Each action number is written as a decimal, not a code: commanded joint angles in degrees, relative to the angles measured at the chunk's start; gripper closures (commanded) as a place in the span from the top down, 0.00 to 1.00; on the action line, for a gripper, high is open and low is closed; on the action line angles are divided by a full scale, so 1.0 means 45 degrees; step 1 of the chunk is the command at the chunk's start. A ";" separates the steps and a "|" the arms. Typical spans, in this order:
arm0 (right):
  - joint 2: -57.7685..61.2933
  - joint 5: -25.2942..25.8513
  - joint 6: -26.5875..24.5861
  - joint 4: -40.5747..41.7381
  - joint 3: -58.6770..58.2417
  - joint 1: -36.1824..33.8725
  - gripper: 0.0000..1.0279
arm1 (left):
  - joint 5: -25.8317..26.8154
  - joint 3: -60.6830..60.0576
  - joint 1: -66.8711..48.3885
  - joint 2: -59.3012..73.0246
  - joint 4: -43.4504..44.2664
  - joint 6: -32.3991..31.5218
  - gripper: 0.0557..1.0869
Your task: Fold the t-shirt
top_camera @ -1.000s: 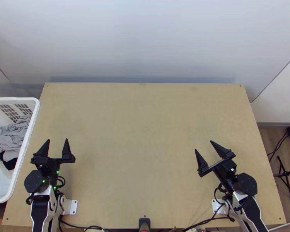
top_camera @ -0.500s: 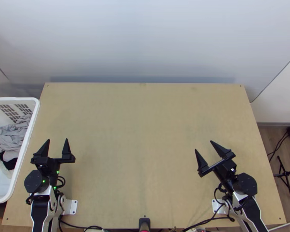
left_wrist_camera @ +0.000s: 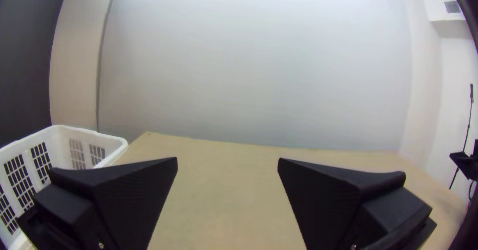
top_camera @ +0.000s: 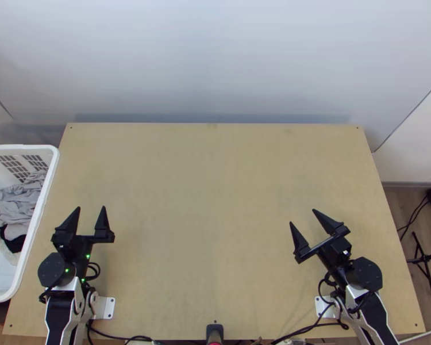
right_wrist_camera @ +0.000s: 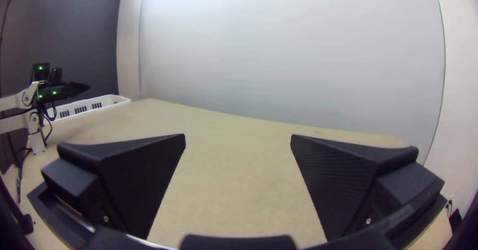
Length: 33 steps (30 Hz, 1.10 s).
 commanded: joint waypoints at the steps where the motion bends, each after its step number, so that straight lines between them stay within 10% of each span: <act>1: -0.0017 0.0001 0.0745 -0.0001 0.0003 0.0098 0.96 | -0.0001 0.0003 -0.0136 -0.0017 -0.0013 -0.1437 0.95; 7: -0.0037 0.1876 0.0902 0.0018 0.0081 -0.0156 0.96 | -0.0001 0.0003 0.0020 -0.0017 0.0026 -0.0245 0.95; 14: -0.0037 0.2208 -0.2497 0.0643 -0.0036 -0.3281 0.96 | -0.0060 0.0022 0.0489 -0.0037 0.0143 0.0165 0.95; 33: 0.4553 0.3868 -0.2614 -0.0099 0.5960 -0.4062 0.95 | -0.0060 0.5139 0.0723 0.3479 -0.2025 0.0302 0.95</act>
